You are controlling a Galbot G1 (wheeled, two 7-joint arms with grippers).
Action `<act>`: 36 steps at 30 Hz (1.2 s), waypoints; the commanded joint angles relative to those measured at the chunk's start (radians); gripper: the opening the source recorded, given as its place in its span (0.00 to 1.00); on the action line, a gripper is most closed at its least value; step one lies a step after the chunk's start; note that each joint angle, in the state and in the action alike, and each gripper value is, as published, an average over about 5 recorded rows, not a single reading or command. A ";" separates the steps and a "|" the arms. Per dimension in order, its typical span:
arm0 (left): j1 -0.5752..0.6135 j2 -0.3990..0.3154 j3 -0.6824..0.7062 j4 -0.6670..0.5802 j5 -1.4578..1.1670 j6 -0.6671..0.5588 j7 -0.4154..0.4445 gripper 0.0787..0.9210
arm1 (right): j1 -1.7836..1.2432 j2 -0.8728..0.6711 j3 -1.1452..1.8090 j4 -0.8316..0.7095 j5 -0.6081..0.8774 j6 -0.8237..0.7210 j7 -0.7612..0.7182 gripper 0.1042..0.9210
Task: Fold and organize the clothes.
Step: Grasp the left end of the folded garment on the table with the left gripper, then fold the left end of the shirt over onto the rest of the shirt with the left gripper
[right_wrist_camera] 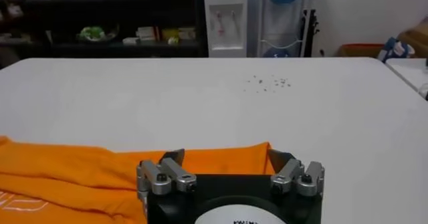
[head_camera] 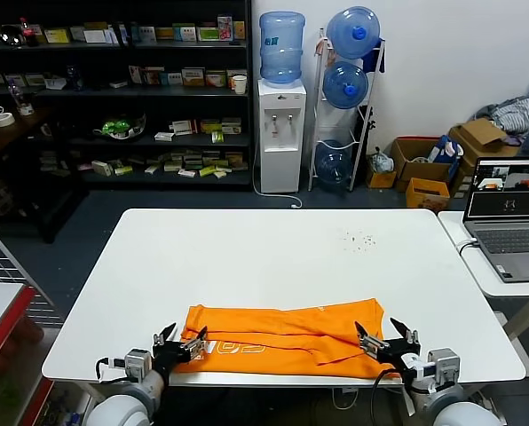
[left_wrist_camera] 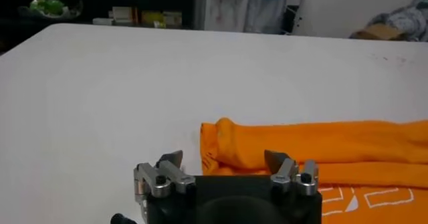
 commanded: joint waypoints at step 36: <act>-0.005 0.005 -0.100 -0.028 -0.018 -0.022 -0.011 0.06 | 0.037 0.044 -0.007 -0.024 -0.026 0.007 0.001 0.88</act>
